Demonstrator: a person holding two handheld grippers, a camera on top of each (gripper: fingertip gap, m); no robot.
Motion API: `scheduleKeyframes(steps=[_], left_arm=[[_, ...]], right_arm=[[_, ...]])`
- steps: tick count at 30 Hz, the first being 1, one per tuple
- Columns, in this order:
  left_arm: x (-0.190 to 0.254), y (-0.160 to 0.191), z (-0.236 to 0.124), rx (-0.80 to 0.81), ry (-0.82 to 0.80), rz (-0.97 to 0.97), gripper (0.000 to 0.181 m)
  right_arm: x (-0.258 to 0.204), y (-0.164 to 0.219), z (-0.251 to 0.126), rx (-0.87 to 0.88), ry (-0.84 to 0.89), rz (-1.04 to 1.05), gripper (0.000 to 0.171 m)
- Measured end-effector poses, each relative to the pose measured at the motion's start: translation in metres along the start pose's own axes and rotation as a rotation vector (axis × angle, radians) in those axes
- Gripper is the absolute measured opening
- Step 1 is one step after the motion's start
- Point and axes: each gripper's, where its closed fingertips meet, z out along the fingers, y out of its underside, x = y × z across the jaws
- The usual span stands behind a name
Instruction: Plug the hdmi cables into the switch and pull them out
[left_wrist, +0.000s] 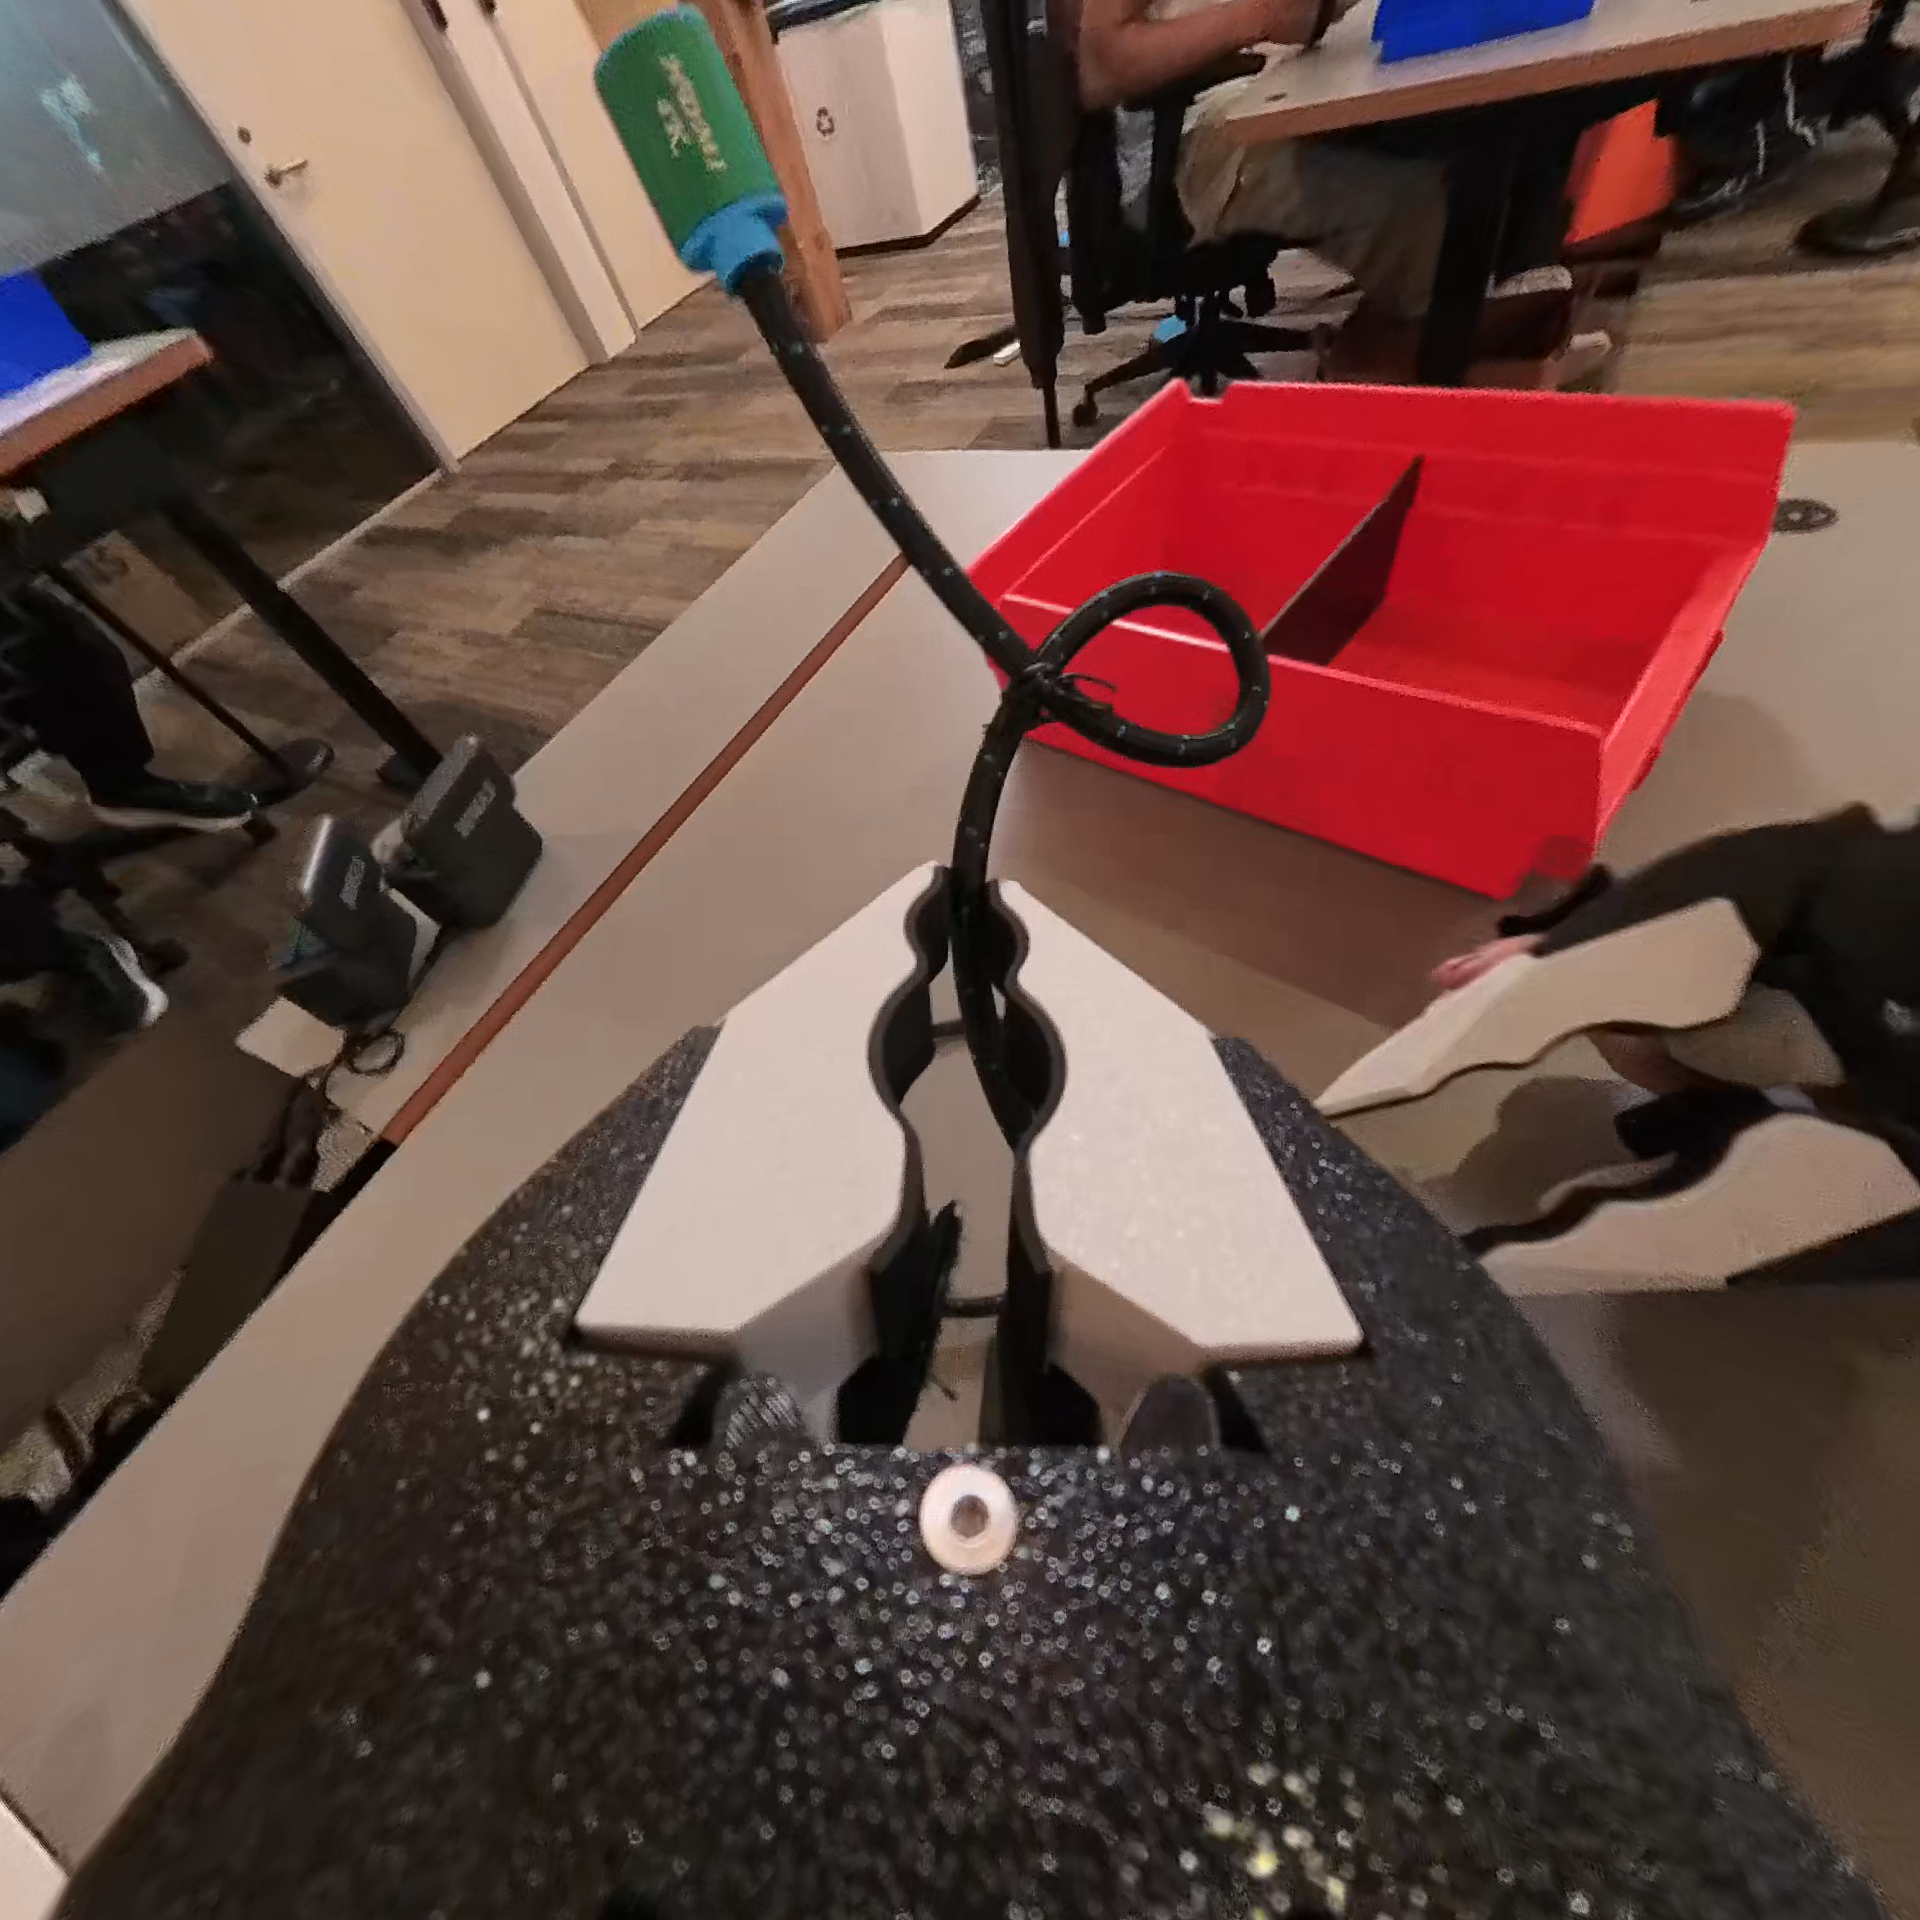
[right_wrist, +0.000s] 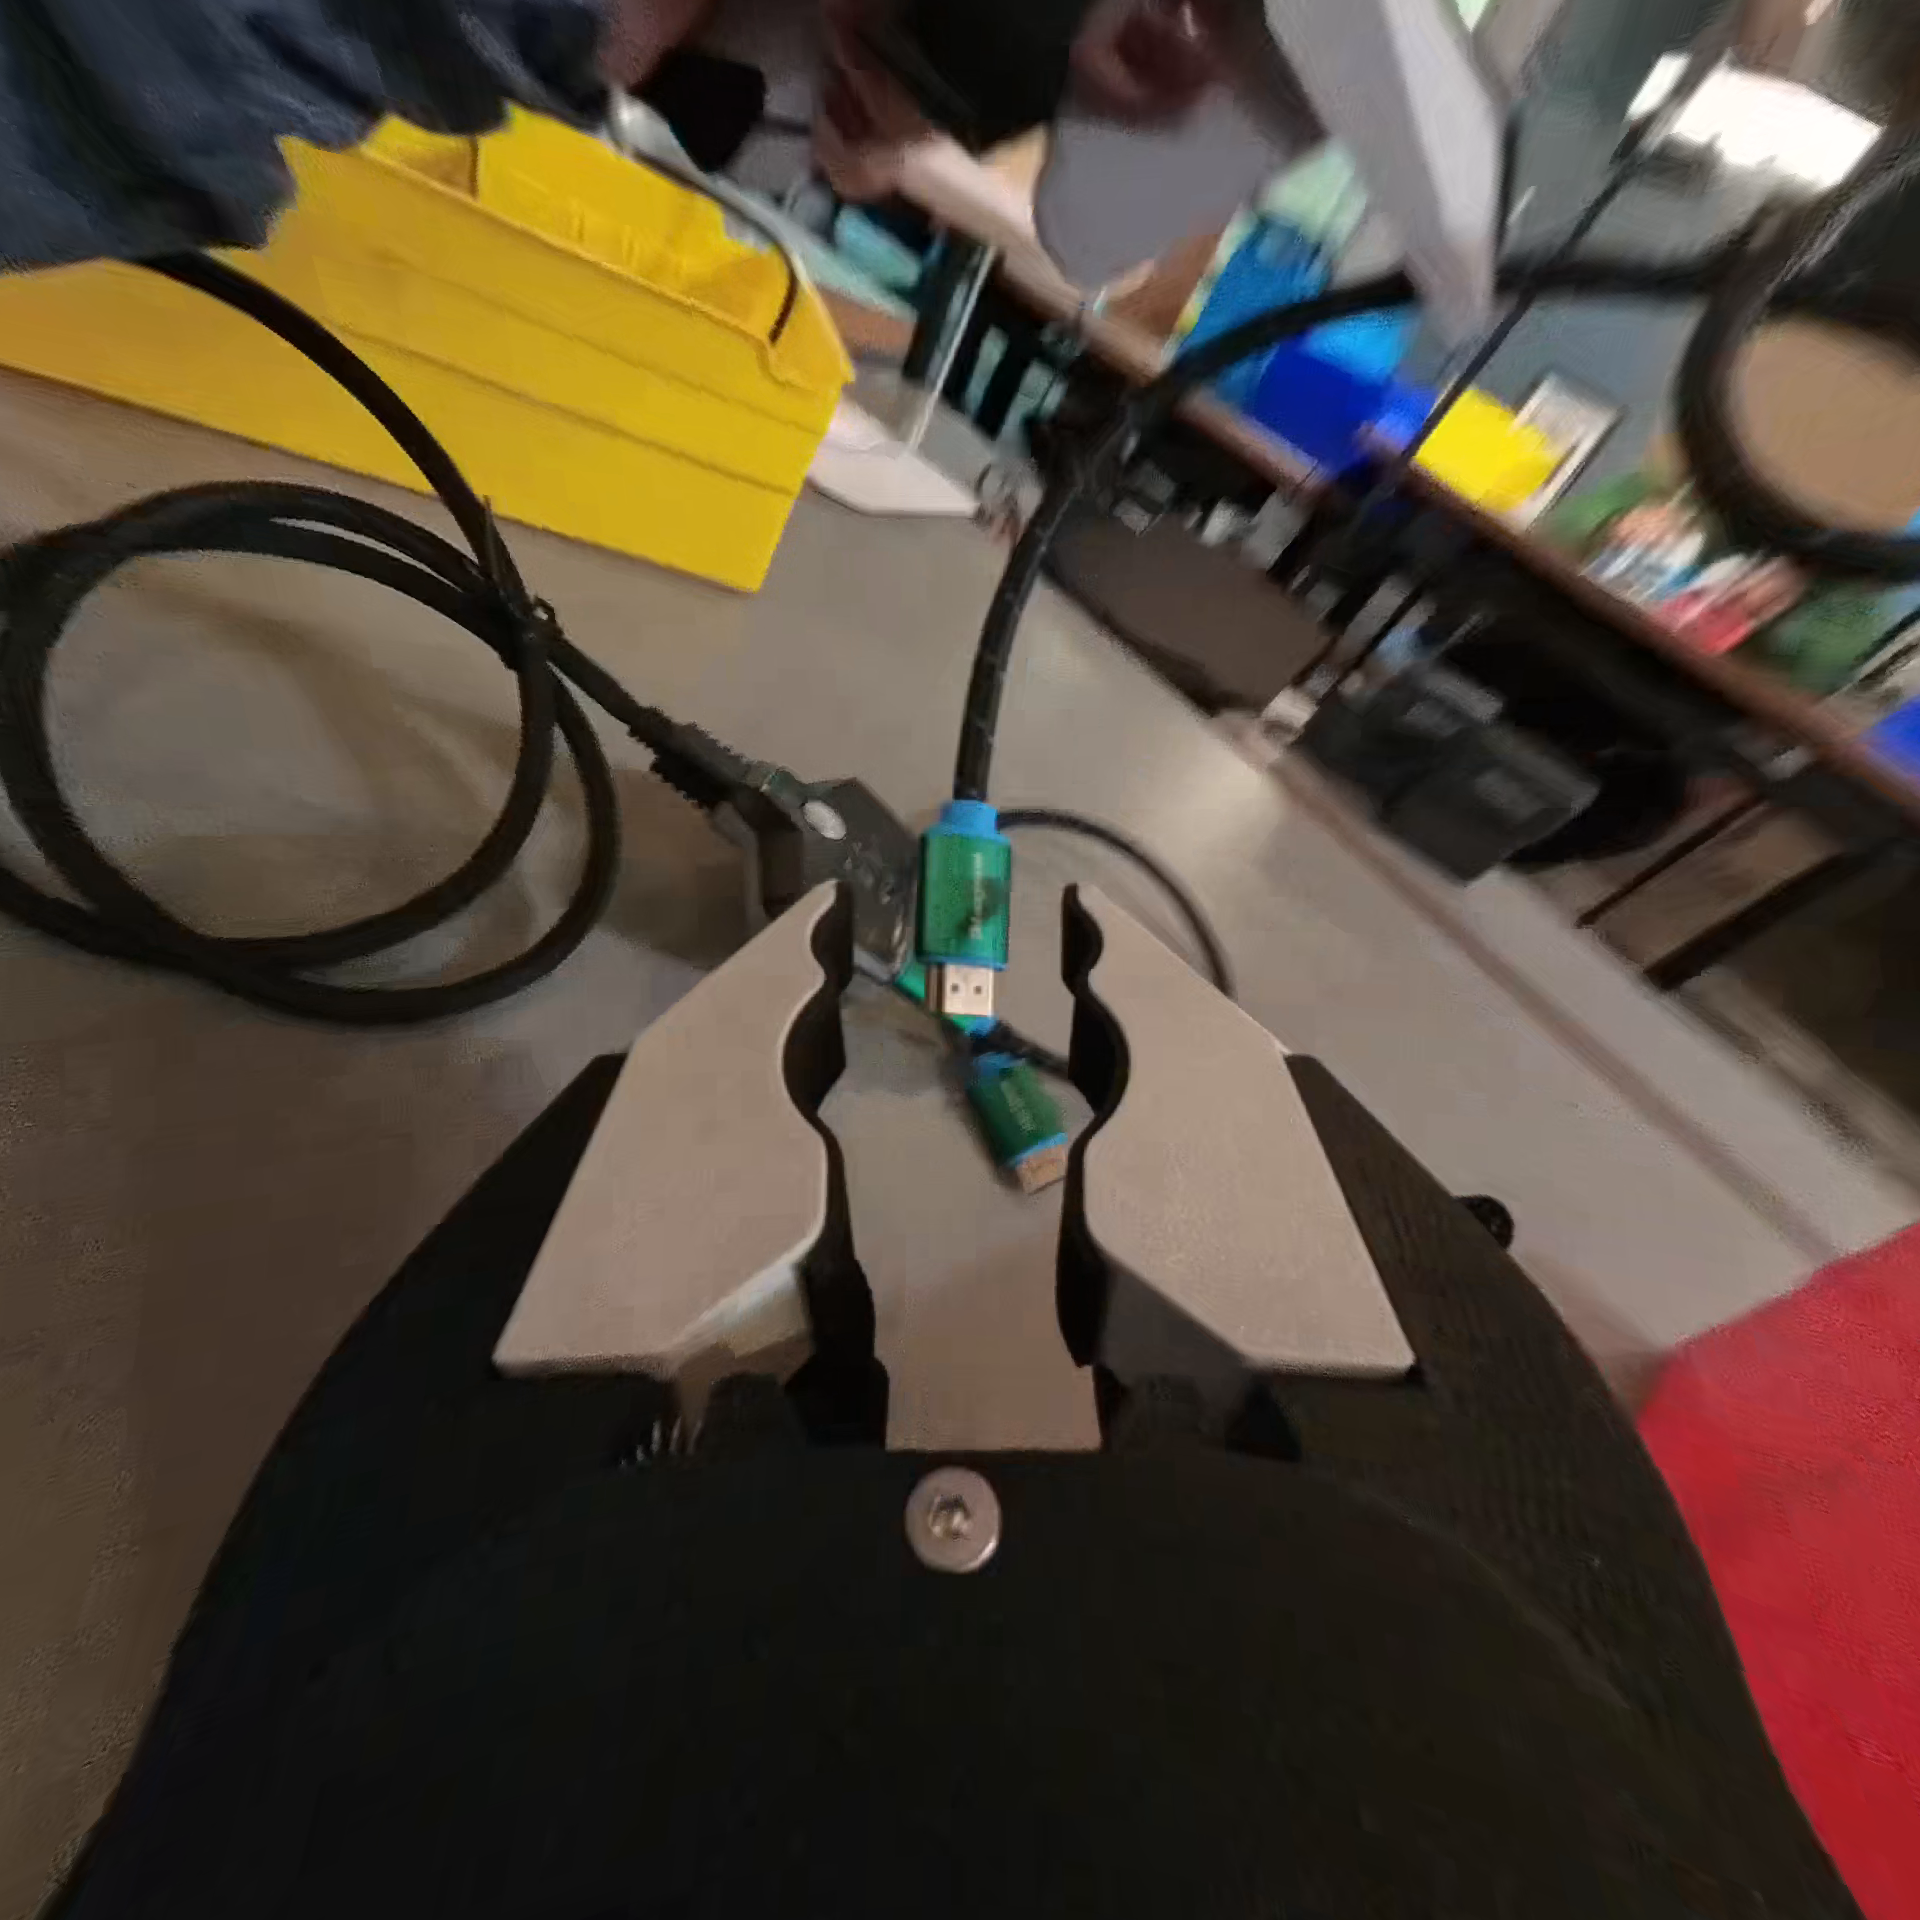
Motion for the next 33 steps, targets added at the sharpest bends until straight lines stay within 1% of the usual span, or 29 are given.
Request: scheduleKeyframes(steps=[1,3,5,6,7,9,11,13,15,16,17,19,20,21,22,24,26,29,33], left_arm=[[0.007,-0.002,0.0,0.004,0.009,0.04,0.004],[0.019,-0.006,0.0,0.006,0.017,0.108,0.003],[0.03,-0.008,0.001,-0.007,0.006,0.169,0.004],[0.034,-0.009,0.001,-0.018,0.0,0.183,0.003],[0.038,-0.01,0.001,-0.023,-0.001,0.194,0.003],[0.045,-0.011,0.0,-0.02,0.001,0.209,0.003],[0.044,-0.009,-0.002,-0.014,-0.025,0.195,0.004],[0.028,-0.004,-0.005,-0.013,-0.108,0.15,0.004],[0.011,0.006,-0.006,-0.016,-0.167,0.061,0.007],[0.005,0.014,-0.006,-0.027,-0.169,0.0,0.008],[0.001,0.022,-0.005,-0.041,-0.159,-0.06,0.022],[-0.002,0.035,-0.006,-0.058,-0.138,-0.173,0.059],[-0.004,0.04,-0.01,-0.054,-0.144,-0.206,0.071],[-0.005,0.043,-0.014,-0.039,-0.159,-0.215,0.078],[-0.003,0.045,-0.019,-0.017,-0.163,-0.197,0.079],[0.011,0.05,-0.028,0.02,-0.139,-0.114,0.077],[0.033,0.063,-0.032,0.0,-0.084,-0.018,0.067],[0.062,0.101,-0.032,-0.18,0.019,0.063,0.071],[0.072,0.127,-0.028,-0.299,-0.01,0.279,0.07]], right_arm=[[-0.002,0.006,0.003,-0.051,-0.04,0.062,0.036],[-0.009,0.013,0.006,-0.123,-0.116,0.141,0.035],[-0.011,0.01,0.008,-0.119,-0.123,0.169,0.031],[-0.012,0.009,0.009,-0.114,-0.12,0.159,0.023],[-0.012,0.009,0.01,-0.12,-0.11,0.136,0.019],[-0.012,0.013,0.011,-0.141,-0.08,0.078,0.019],[-0.012,0.014,0.01,-0.143,-0.07,0.053,0.018],[-0.012,0.013,0.009,-0.125,-0.073,0.061,0.018],[-0.012,0.009,0.008,-0.112,-0.085,0.074,0.018],[-0.013,0.008,0.007,-0.109,-0.098,0.088,0.018],[-0.015,0.008,0.007,-0.109,-0.119,0.11,0.018],[-0.018,0.01,0.008,-0.11,-0.143,0.153,0.018],[-0.019,0.012,0.009,-0.116,-0.146,0.165,0.018],[-0.02,0.015,0.009,-0.123,-0.15,0.173,0.018],[-0.02,0.016,0.01,-0.126,-0.154,0.179,0.018],[-0.021,0.018,0.011,-0.129,-0.161,0.189,0.017],[-0.02,0.019,0.011,-0.131,-0.163,0.192,0.017],[-0.017,0.022,0.012,-0.138,-0.152,0.184,0.015],[-0.016,0.024,0.012,-0.146,-0.151,0.192,0.006]])
